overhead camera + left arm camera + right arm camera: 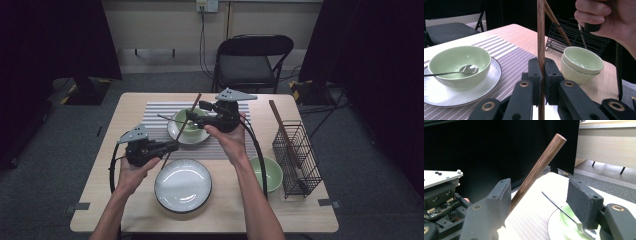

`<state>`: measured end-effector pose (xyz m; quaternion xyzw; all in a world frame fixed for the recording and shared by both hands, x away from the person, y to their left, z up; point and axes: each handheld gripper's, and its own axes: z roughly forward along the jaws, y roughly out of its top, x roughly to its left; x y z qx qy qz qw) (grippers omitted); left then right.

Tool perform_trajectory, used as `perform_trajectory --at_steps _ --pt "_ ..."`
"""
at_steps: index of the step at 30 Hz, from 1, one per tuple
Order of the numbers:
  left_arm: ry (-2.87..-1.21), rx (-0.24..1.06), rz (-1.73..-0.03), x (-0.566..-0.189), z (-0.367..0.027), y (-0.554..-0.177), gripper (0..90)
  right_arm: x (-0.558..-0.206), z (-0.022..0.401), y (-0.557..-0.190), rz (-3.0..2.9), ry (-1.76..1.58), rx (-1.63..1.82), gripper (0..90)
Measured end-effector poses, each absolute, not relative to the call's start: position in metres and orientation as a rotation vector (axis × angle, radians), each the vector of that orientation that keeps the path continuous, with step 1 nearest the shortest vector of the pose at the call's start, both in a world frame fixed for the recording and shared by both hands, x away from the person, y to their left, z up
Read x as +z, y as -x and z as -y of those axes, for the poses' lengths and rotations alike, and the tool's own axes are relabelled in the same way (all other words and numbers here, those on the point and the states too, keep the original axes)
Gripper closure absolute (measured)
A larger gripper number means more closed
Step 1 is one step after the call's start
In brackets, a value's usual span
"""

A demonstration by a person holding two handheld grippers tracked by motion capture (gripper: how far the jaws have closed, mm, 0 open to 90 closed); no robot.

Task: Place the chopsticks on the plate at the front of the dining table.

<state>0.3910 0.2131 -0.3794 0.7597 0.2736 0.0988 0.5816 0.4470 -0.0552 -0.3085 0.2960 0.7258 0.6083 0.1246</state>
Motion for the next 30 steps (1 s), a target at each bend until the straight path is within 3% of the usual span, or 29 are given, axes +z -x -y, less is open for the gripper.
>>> perform_trajectory --at_steps 30 --pt "-1.793 0.239 -0.640 -0.382 -0.216 -0.391 85.4 -0.307 0.066 -0.449 -2.072 -0.889 1.745 31.1"
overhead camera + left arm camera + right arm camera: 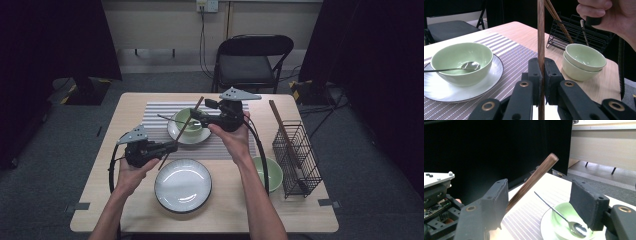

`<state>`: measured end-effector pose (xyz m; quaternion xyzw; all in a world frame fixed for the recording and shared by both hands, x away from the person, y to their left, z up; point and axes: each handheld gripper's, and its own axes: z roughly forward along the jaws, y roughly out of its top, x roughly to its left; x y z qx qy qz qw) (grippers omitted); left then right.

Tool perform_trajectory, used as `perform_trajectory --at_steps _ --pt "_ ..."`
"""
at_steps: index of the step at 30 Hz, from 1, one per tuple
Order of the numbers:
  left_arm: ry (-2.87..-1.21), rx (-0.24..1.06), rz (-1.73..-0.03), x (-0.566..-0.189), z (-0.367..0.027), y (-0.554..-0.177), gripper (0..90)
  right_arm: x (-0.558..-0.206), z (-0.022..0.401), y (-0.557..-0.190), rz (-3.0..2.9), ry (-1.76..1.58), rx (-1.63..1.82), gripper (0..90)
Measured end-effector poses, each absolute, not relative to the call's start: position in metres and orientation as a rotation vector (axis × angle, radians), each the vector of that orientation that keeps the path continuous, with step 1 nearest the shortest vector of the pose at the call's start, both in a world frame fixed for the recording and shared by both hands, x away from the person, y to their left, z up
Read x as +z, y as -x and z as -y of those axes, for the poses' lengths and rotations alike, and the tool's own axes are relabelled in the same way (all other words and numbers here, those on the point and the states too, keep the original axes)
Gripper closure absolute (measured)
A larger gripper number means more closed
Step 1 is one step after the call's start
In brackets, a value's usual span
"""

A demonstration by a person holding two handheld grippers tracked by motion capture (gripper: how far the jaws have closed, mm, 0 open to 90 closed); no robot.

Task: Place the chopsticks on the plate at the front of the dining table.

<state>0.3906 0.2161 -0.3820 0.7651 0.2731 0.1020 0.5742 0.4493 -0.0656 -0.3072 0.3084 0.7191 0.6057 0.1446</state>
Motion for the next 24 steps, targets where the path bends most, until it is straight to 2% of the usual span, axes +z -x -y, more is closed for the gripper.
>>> perform_trajectory --at_steps 24 --pt "-1.791 0.252 -0.647 -0.381 -0.219 -0.390 85.4 -0.316 0.078 -0.456 -2.066 -0.943 1.708 30.7"
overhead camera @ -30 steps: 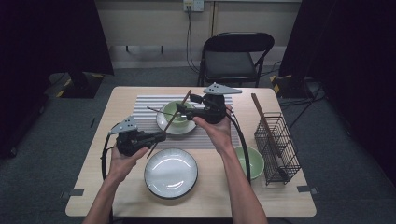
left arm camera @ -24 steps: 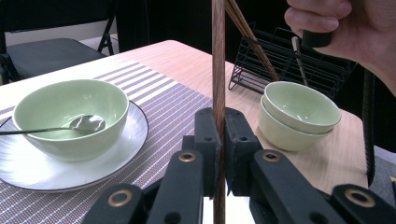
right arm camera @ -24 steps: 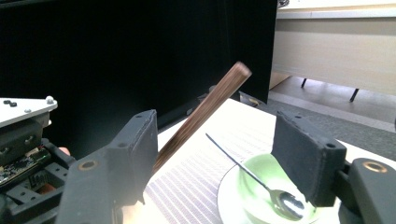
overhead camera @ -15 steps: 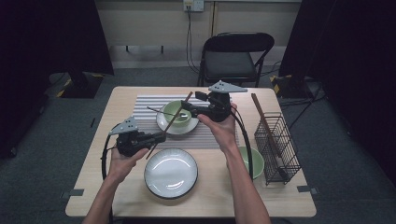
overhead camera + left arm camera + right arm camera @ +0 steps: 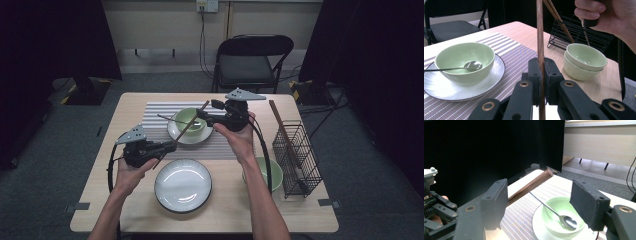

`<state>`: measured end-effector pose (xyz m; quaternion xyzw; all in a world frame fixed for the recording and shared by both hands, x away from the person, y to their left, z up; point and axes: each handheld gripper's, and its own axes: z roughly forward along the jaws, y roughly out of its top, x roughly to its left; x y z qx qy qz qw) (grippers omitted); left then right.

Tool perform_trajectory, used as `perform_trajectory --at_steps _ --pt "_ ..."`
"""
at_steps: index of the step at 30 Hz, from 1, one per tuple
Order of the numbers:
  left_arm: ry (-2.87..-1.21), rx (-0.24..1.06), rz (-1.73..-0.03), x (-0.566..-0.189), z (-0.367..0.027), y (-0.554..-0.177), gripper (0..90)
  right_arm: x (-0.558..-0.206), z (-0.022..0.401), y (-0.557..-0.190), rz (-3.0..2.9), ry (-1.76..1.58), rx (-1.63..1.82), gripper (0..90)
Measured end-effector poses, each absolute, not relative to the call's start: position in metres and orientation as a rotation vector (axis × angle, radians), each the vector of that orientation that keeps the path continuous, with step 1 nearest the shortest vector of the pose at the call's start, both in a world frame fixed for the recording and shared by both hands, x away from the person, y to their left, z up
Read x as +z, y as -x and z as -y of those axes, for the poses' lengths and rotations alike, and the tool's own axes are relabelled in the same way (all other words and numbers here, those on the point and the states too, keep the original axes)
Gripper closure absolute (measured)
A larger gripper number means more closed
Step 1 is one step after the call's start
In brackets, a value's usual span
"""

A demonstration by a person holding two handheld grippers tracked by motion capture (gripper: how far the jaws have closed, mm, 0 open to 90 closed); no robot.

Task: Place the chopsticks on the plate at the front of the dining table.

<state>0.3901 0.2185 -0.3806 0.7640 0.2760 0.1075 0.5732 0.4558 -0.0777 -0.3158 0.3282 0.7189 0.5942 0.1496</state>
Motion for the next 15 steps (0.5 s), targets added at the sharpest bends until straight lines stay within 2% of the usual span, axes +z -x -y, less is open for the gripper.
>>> perform_trajectory --at_steps 15 --pt "-1.806 0.252 -0.646 -0.3814 -0.2213 -0.3909 85.5 -0.3141 0.0803 -0.4567 -2.043 -0.947 1.714 30.9"
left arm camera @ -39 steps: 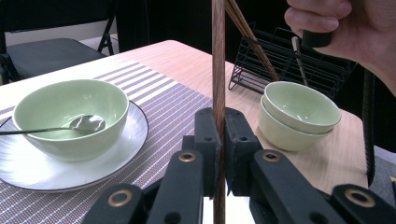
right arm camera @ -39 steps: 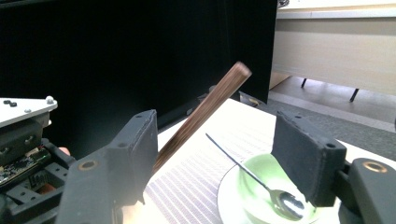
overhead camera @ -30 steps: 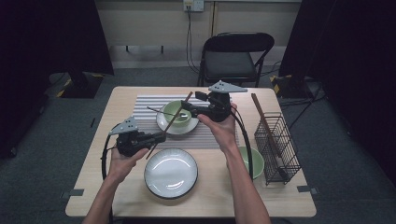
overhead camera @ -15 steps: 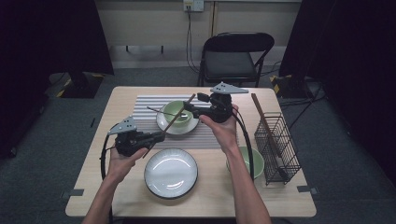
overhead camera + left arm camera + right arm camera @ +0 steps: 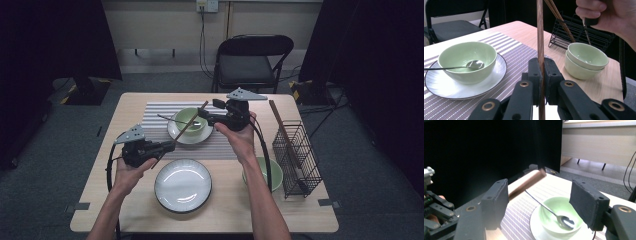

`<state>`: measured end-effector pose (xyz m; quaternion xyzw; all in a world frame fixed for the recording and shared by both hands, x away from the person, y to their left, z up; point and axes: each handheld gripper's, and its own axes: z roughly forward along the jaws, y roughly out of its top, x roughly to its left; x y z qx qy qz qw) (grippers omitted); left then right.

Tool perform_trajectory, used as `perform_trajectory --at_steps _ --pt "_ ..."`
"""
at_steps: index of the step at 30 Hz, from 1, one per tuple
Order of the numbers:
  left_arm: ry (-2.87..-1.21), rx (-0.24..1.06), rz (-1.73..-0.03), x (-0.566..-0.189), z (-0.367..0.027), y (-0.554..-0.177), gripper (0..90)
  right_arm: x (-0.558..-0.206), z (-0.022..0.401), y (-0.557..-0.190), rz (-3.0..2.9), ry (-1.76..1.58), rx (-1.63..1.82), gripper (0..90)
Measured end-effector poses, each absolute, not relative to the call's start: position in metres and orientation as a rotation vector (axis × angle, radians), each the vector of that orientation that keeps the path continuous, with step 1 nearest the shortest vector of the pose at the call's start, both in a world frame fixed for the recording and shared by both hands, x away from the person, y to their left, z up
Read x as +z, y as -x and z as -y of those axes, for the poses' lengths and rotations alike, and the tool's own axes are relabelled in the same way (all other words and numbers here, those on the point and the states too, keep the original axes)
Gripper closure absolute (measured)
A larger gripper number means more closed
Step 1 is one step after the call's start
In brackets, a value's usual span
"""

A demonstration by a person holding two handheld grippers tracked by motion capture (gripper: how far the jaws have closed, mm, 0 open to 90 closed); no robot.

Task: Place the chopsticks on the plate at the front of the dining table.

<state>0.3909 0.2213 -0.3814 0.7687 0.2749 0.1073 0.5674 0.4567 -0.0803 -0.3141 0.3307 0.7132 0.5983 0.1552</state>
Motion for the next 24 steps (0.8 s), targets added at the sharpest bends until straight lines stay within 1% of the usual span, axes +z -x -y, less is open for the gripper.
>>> perform_trajectory --at_steps 5,24 --pt "-1.812 0.240 -0.631 -0.382 -0.217 -0.389 85.5 -0.310 0.080 -0.459 -2.035 -0.943 1.697 30.9" --pt "-1.791 0.240 -0.638 -0.379 -0.222 -0.388 85.6 -0.335 0.090 -0.468 -2.048 -1.031 1.642 31.0"
